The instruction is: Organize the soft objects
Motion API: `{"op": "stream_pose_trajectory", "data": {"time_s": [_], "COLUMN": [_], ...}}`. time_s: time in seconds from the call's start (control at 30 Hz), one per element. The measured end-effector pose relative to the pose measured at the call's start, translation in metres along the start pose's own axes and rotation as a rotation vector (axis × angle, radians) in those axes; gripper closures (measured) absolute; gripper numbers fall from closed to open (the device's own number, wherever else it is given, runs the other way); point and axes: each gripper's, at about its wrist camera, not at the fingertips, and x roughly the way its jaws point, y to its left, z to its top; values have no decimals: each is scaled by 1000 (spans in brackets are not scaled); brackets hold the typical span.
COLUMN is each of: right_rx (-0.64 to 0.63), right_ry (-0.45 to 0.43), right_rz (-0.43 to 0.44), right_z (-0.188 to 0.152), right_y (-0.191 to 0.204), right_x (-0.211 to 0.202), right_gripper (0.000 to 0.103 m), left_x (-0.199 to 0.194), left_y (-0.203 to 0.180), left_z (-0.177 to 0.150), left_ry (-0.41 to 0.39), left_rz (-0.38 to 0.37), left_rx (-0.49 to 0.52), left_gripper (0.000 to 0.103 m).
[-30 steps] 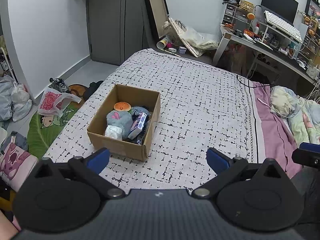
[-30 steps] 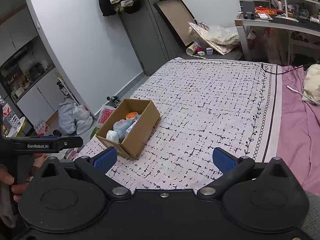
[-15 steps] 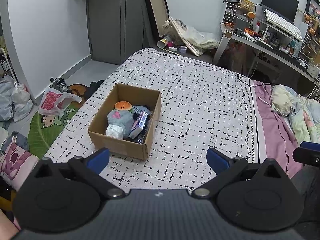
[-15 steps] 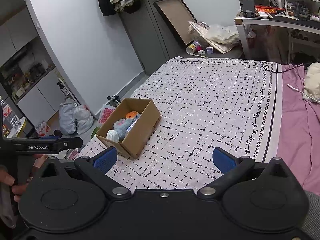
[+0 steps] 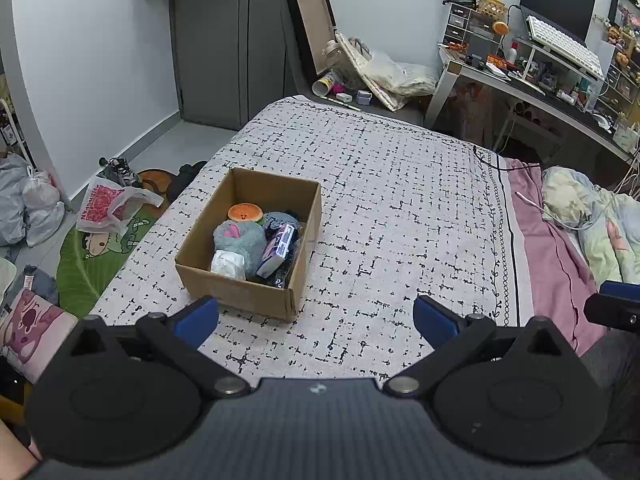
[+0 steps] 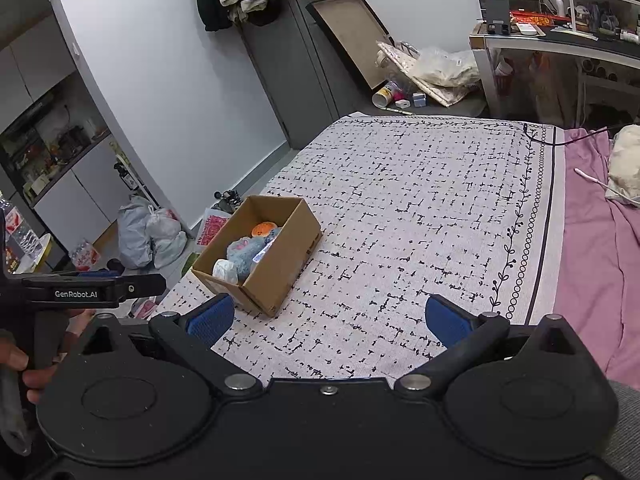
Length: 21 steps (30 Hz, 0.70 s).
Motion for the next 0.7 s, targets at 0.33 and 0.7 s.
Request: {"op": "stream_pose_trajectory", "data": {"time_s": [0.33, 0.7], "right_rx": [8, 22], "right_ry": [2, -5], "right_rz": [-14, -1], "right_z": [0, 1], "right_y": [-2, -4], "right_x": [1, 0], "right_gripper": [0, 0], "left_x": [0, 1], "left_y": [4, 5], "left_z": [-2, -3], "left_ry": [0, 2], "left_rz": [-21, -22], "left_rx": [-24, -19], "left_gripper": [1, 1]}}
